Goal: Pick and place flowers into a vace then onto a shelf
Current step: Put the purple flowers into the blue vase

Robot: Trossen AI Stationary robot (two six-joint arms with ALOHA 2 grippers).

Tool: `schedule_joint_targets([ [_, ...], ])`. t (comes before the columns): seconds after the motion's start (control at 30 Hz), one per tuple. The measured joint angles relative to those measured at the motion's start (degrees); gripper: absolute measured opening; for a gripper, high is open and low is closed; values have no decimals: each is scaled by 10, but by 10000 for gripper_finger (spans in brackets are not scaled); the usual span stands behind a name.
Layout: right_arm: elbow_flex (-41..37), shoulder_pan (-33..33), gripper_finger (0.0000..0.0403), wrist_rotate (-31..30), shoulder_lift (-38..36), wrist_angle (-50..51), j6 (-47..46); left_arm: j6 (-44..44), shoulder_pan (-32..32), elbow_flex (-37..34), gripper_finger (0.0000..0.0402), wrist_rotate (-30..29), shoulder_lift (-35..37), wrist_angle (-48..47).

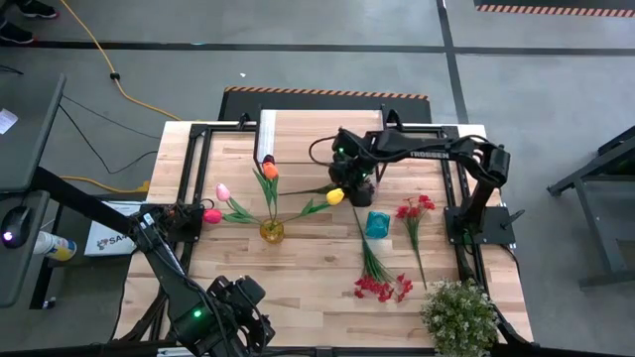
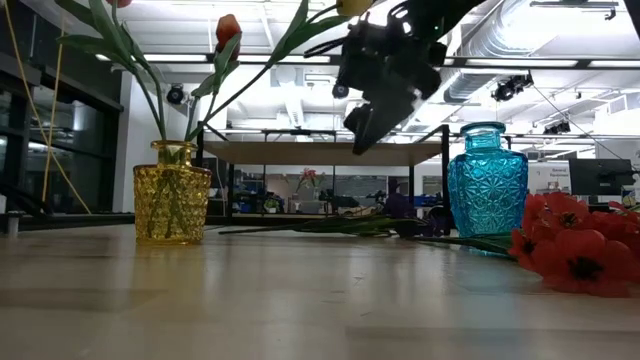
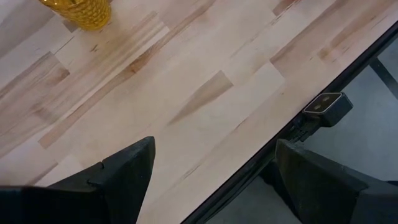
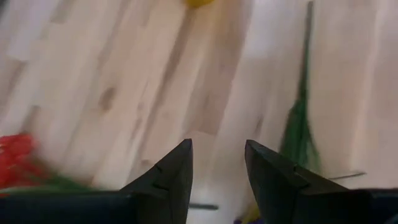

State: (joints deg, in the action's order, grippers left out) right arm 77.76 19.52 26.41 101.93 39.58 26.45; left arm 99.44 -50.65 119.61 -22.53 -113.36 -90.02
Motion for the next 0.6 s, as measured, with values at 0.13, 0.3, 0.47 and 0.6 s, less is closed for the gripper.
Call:
schedule_joint_targets([
  [0.13,-16,-8,138,-41,0,-46,-25,0,0,0,365,4,0,0],
  [0.3,-18,-17,138,-45,0,-53,-23,1,0,0,365,13,0,0],
  [0.47,-18,-28,138,-37,0,-57,-27,0,0,0,365,13,0,0],
  [0.6,-18,-39,138,-40,0,-61,-24,0,0,0,365,13,0,0],
])
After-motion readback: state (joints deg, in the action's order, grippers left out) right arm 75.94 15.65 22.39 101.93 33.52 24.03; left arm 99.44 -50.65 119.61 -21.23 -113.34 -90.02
